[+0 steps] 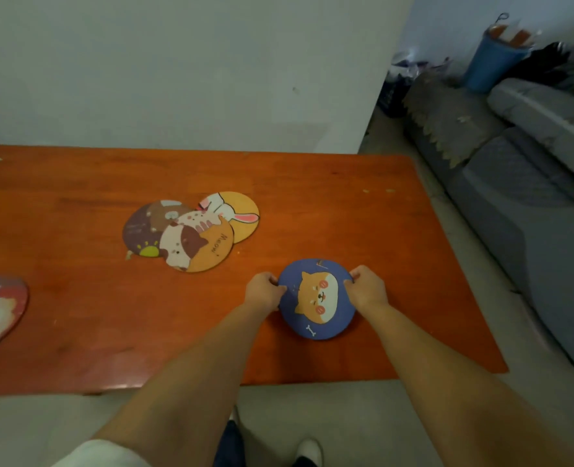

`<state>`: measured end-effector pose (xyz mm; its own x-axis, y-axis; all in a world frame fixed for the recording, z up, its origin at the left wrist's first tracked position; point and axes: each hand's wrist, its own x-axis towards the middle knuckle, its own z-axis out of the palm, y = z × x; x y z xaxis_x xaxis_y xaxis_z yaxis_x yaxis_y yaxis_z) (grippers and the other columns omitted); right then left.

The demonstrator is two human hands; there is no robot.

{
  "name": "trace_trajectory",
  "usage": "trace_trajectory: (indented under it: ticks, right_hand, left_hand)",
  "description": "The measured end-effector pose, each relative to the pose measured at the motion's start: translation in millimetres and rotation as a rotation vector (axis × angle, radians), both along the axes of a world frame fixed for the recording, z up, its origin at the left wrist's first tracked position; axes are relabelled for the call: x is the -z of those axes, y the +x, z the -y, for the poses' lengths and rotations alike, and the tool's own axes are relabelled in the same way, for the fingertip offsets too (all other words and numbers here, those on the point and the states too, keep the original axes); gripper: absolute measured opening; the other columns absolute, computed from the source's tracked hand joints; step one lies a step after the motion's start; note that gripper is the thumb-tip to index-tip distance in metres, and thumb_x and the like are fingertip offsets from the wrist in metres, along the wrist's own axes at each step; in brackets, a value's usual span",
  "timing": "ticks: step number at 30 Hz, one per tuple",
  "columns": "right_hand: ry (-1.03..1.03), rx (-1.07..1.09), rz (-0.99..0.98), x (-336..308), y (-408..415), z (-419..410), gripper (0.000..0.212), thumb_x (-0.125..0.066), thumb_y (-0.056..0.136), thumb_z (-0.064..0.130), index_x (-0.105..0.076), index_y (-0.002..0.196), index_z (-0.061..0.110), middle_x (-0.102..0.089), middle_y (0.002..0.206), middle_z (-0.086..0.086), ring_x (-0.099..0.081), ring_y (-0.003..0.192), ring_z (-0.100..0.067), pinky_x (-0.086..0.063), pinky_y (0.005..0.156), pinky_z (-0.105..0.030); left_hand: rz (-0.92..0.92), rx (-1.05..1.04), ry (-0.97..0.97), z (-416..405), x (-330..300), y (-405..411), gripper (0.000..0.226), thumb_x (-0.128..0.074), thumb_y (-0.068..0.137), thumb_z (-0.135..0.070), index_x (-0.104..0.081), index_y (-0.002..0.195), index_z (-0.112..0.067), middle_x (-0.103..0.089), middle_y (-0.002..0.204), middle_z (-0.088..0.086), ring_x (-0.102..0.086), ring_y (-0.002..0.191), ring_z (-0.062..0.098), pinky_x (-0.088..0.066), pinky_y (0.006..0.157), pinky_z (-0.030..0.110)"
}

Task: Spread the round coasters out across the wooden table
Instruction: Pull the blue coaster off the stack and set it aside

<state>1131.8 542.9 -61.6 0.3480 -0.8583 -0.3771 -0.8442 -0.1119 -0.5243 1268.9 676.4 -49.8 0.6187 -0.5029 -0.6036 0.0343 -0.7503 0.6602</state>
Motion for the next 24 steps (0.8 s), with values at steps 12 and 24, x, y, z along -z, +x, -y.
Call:
trace_trajectory:
  ticks: [12,24]
  right_hand:
    - [-0.067,-0.293,-0.088,25,-31,-3,0.016,-0.052,0.096,0.020,-0.052,0.107,0.008,-0.056,0.115,-0.012,-0.051,0.089,-0.025,-0.043,0.074,-0.038]
    - [-0.215,-0.404,-0.126,4,3,15,0.033,-0.052,0.096,0.024,-0.047,0.128,0.015,-0.048,0.133,-0.008,-0.049,0.119,-0.028,-0.049,0.084,-0.041]
  left_hand:
    - [0.392,0.135,0.200,-9,28,-36,0.022,-0.057,0.093,-0.024,-0.056,0.104,-0.006,-0.061,0.110,0.016,-0.055,0.106,0.036,-0.048,0.082,0.046]
    - [0.431,0.040,0.173,-28,9,13,0.029,-0.061,0.089,-0.027,-0.052,0.110,-0.009,-0.050,0.122,0.014,-0.048,0.117,0.034,-0.047,0.091,0.048]
